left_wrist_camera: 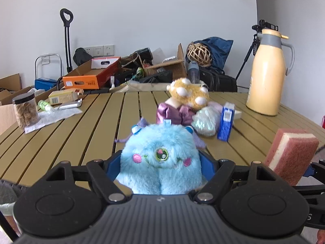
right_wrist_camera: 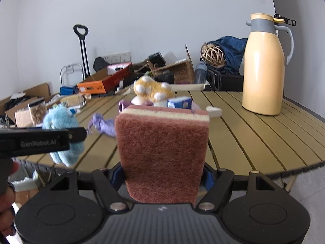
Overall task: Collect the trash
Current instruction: 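Lift the blue plush with the left gripper while the right gripper lifts the pink sponge, then carry the blue plush over the black bin and open the left gripper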
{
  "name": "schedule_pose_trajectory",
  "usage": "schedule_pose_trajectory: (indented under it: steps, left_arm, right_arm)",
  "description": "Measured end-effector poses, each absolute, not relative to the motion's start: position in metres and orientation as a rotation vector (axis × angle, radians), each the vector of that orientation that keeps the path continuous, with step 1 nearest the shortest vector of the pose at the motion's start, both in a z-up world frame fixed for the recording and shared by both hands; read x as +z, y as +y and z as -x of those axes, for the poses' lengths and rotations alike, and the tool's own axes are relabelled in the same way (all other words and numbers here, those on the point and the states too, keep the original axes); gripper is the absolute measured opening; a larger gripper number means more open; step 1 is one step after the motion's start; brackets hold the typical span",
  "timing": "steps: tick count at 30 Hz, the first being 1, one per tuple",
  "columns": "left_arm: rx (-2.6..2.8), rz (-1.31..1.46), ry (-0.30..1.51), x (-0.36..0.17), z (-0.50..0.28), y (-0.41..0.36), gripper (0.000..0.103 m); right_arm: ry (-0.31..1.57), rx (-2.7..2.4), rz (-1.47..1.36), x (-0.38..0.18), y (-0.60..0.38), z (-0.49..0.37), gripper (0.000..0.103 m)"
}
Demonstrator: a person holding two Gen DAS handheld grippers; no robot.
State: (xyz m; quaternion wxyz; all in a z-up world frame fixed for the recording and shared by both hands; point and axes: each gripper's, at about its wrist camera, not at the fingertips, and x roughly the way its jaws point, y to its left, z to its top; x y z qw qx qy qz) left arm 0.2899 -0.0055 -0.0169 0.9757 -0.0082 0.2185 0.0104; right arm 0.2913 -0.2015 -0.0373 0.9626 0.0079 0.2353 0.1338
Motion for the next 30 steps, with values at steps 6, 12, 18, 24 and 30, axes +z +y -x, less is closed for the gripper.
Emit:
schedule_pose_trajectory:
  steps: [6,12,18,24,30]
  left_arm:
    - [0.024,0.006,0.476,-0.028,-0.264,-0.006,0.078]
    - [0.0,-0.009,0.528,-0.046,-0.236,-0.012,0.078]
    - [-0.003,-0.048,0.613,-0.072,-0.214,-0.013,0.078]
    - [-0.003,-0.082,0.687,-0.094,-0.196,-0.012,0.078]
    - [-0.017,-0.111,0.787,-0.12,-0.187,-0.014,0.078]
  right_arm:
    - [0.539,0.288,-0.016,-0.058,-0.202,-0.258,0.072]
    - [0.595,0.294,-0.025,-0.075,-0.203,-0.233,0.072]
    - [0.661,0.294,-0.011,-0.094,-0.202,-0.211,0.072]
    - [0.743,0.291,0.019,-0.116,-0.198,-0.19,0.072]
    - [0.841,0.28,0.037,-0.136,-0.193,-0.177,0.071]
